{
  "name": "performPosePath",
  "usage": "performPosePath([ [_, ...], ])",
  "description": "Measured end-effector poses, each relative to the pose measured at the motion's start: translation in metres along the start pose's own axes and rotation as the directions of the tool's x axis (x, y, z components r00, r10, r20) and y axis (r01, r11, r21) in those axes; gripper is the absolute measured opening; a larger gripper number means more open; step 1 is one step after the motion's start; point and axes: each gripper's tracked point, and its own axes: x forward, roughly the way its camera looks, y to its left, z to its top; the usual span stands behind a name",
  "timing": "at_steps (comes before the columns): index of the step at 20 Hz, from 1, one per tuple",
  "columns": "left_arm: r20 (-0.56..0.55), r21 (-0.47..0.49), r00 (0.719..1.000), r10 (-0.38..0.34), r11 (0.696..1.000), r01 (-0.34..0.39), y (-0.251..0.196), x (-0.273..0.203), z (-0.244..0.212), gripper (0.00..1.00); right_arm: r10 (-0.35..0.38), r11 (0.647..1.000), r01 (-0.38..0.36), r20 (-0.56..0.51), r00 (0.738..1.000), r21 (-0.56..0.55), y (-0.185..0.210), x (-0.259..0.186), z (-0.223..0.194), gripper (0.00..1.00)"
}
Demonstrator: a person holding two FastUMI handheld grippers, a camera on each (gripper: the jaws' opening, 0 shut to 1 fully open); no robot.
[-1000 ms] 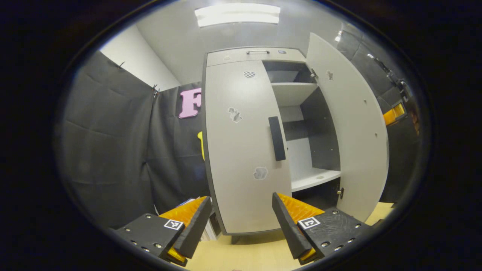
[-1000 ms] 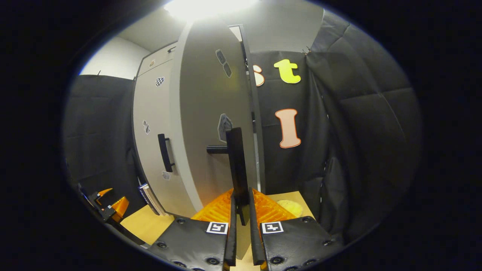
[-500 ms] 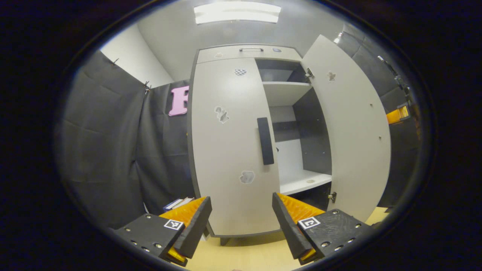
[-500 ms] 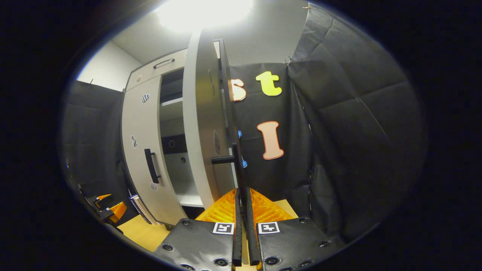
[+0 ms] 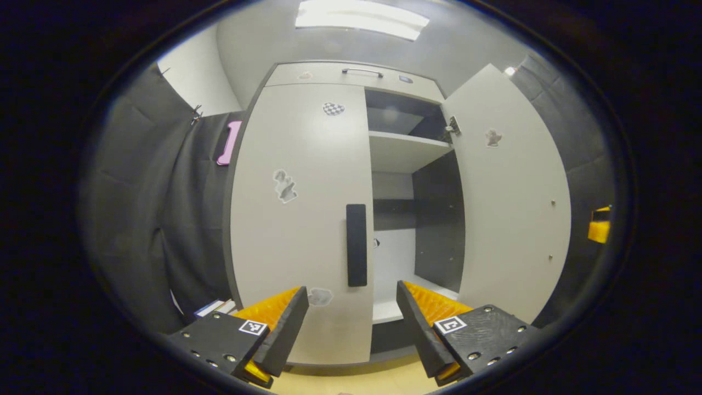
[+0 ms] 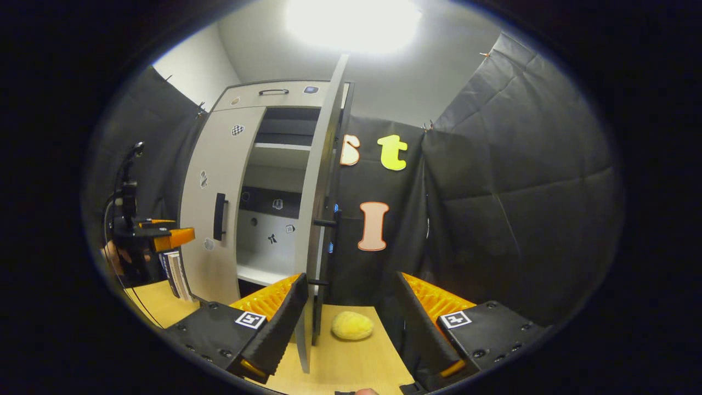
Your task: Open the right door of the double-door shoe cabinet with the right hand, and open the left door with the left hand.
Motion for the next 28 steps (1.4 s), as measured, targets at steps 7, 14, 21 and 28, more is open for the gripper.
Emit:
performPosePath([
  [7, -0.008, 0.011, 1.000, -0.005, 1.000, 0.005, -0.001, 0.068, 0.018, 0.94, -0.048, 0.997, 0.051, -0.064, 0.997, 0.057, 0.001, -0.011, -0.013, 0.97],
  [14, -0.083, -0.016, 0.996, -0.021, 1.000, 0.020, -0.002, 0.112, -0.004, 0.94, -0.103, 0.991, 0.110, -0.088, 0.991, 0.079, -0.009, -0.013, -0.019, 0.97],
  [21, -0.078, 0.015, 0.996, 0.044, 0.999, -0.043, 0.009, 0.132, 0.000, 0.57, -0.131, 0.987, 0.140, -0.106, 0.986, 0.083, -0.018, -0.012, -0.025, 0.97],
  [28, -0.104, -0.007, 0.995, 0.012, 1.000, -0.013, 0.002, 0.130, -0.004, 0.27, -0.115, 0.989, 0.124, -0.110, 0.987, 0.077, -0.019, -0.008, -0.026, 0.98],
])
